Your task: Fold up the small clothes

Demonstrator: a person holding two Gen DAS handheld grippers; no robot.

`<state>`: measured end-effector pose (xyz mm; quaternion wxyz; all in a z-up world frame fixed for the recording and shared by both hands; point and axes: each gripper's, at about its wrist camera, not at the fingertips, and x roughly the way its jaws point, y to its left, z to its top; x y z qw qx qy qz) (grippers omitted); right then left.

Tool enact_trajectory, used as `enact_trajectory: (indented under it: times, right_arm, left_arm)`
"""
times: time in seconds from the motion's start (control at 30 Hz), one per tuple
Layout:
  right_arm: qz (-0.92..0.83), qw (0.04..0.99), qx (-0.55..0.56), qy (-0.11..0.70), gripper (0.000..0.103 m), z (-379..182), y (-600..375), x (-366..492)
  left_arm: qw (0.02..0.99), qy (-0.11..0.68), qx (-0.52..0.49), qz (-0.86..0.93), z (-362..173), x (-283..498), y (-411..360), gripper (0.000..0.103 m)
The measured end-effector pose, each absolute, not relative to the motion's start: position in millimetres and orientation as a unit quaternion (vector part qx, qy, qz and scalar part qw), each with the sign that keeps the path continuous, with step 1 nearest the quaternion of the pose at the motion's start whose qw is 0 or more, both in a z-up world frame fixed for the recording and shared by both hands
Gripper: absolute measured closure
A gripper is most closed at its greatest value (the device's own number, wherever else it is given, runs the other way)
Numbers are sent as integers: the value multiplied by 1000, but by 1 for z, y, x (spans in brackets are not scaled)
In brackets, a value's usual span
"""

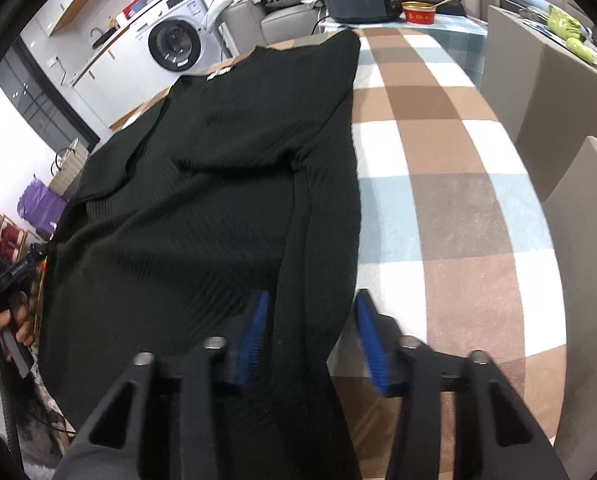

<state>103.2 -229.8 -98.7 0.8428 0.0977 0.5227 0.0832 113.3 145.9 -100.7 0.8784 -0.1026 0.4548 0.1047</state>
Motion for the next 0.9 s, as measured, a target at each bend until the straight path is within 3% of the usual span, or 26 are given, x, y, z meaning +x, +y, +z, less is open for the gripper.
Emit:
enact_trajectory:
  times: [0.03, 0.1, 0.13, 0.17, 0.27, 0.7, 0.73, 0.8, 0.83, 0.9]
  right_arm:
    - [83, 844, 90, 522, 66, -99, -228, 103]
    - [83, 845, 78, 522, 89, -100, -225, 105]
    - [82, 847, 73, 521, 91, -101, -224, 107]
    - [80, 849, 69, 518, 93, -101, -224, 108]
    - [75, 851, 75, 514, 95, -102, -227, 114]
    - [29, 859, 117, 497, 94, -95, -251, 157]
    - [33, 859, 121, 497, 89, -95, -252, 155]
    - [33, 857, 124, 500, 80, -93, -256, 147]
    - [35, 856, 128, 500, 68, -92, -258, 142]
    - [41, 857, 148, 492, 54, -90, -265, 129]
  left_arm:
    - [875, 461, -109, 98, -106, 108, 148, 33]
    - [877, 460, -114, 83, -110, 102, 148, 50]
    - [878, 460, -114, 70, -112, 99, 148, 71]
    - [876, 466, -113, 62, -115, 98, 147, 83]
    - [879, 461, -105, 55, -118, 99, 142, 91]
    - [880, 458, -110, 51, -113, 145, 116, 92]
    - [880, 460, -110, 53, -111, 146, 115, 89]
    - [876, 466, -109, 59, -111, 144, 116, 72]
    - [876, 465, -112, 65, -110, 139, 117, 59]
    - [878, 458, -118, 73, -108, 125, 121, 54]
